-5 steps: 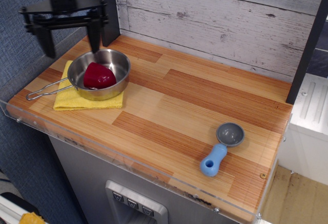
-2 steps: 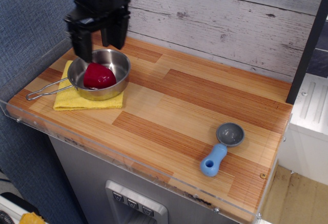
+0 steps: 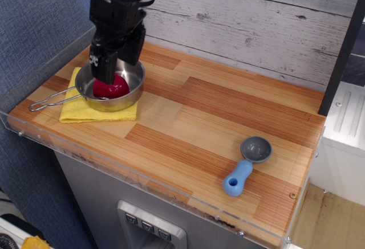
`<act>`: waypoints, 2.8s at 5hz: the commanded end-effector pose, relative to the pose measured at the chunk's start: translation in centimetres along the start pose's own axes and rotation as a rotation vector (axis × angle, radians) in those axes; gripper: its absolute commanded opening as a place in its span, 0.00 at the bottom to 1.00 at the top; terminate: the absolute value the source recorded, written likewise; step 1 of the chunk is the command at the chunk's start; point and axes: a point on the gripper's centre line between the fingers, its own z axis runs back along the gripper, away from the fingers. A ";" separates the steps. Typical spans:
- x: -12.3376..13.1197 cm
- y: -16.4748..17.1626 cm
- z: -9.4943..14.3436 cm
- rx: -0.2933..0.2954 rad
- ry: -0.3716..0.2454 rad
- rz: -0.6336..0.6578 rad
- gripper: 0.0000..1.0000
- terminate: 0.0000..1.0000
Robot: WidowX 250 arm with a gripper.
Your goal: Put the food behind the spoon
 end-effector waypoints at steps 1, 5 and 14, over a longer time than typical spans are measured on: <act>0.9 0.7 0.2 -0.206 -0.051 0.071 1.00 0.00; 3.7 -0.5 -1.1 -0.262 -0.044 0.120 1.00 0.00; 1.5 -1.8 1.0 -0.313 -0.104 -0.494 0.00 0.00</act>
